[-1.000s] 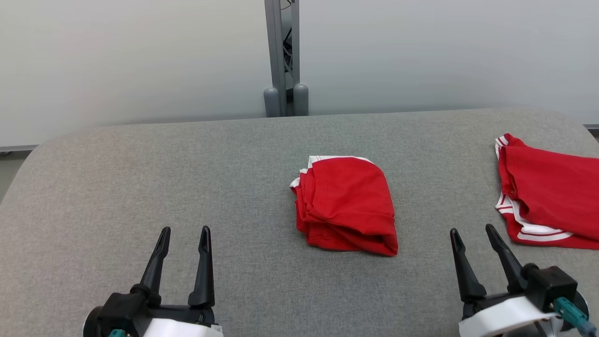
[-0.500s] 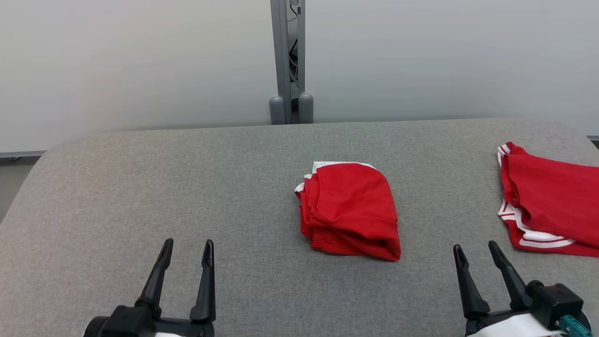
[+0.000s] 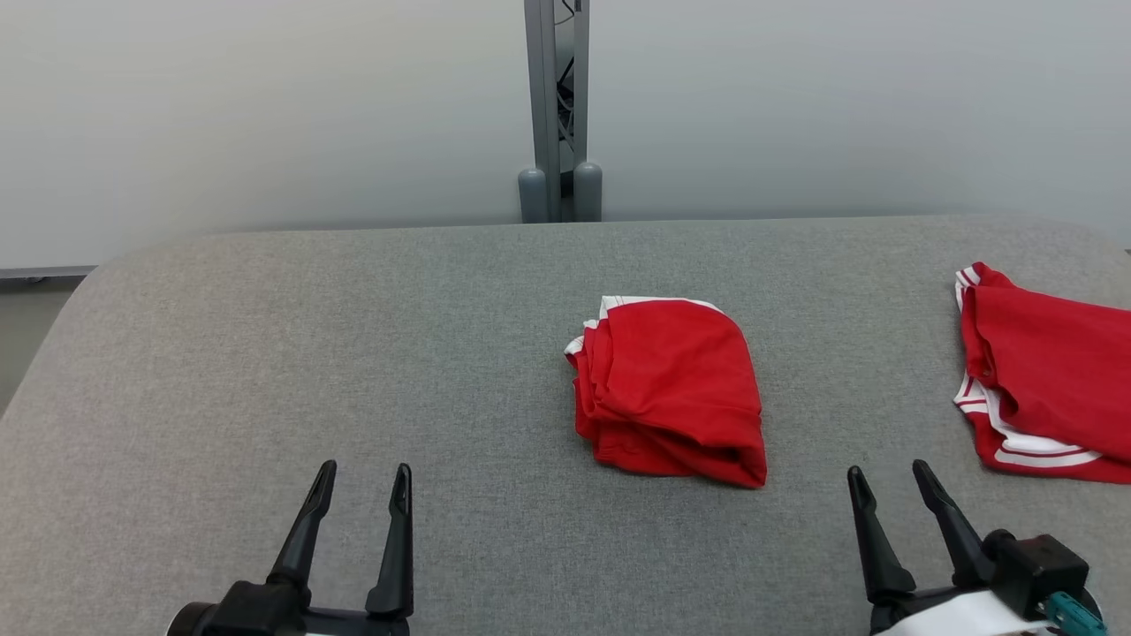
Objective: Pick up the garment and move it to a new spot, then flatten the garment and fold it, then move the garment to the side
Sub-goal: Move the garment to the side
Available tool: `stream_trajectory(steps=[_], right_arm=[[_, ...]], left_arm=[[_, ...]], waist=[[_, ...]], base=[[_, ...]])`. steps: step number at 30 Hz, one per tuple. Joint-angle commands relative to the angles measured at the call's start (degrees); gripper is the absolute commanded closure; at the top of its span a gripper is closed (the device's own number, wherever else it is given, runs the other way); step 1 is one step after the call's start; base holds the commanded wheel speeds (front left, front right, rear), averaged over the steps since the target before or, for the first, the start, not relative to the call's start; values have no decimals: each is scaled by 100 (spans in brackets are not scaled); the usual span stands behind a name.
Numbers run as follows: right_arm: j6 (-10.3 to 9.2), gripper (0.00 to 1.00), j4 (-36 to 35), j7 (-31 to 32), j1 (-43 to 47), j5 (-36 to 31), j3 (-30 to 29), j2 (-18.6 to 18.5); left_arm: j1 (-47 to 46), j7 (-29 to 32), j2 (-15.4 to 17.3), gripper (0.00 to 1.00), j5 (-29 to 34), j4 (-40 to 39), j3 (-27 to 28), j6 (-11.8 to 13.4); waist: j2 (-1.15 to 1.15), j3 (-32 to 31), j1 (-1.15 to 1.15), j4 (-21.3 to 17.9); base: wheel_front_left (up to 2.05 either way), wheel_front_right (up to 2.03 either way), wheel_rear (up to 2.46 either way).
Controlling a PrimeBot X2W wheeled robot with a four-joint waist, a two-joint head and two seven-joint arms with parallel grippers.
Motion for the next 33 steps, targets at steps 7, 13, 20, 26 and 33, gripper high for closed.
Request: stream_trajectory(steps=[7, 13, 20, 26, 33], right_arm=[[-1, 0, 695, -27, -696, 684, 453, -28], [-1, 0, 1395, -20, -1540, 1910, 731, -138], [-1, 0, 2436, 539, -2526, 3404, 889, -260], [-1, 0, 2960, 953, -2997, 4211, 1082, -458], [0, 0, 3285, 1150, -3212, 4622, 1536, -586]], left_arm=[[-163, -23, 23, 0, 98, 71, -109, -95], [-364, -23, 22, 0, 59, 48, -203, -167], [-591, -23, 24, 0, -7, 68, -345, -283], [-764, -23, 24, 0, -129, 65, -394, -344], [-868, -23, 22, 0, -26, 81, -421, -342]], waist=[[0, 263, 0, 127], [0, 637, 0, 305], [0, 1012, 0, 530], [0, 1212, 0, 656], [0, 1348, 0, 707]], base=[[0, 0, 0], [0, 0, 0], [0, 0, 0], [0, 0, 0], [0, 0, 0]])
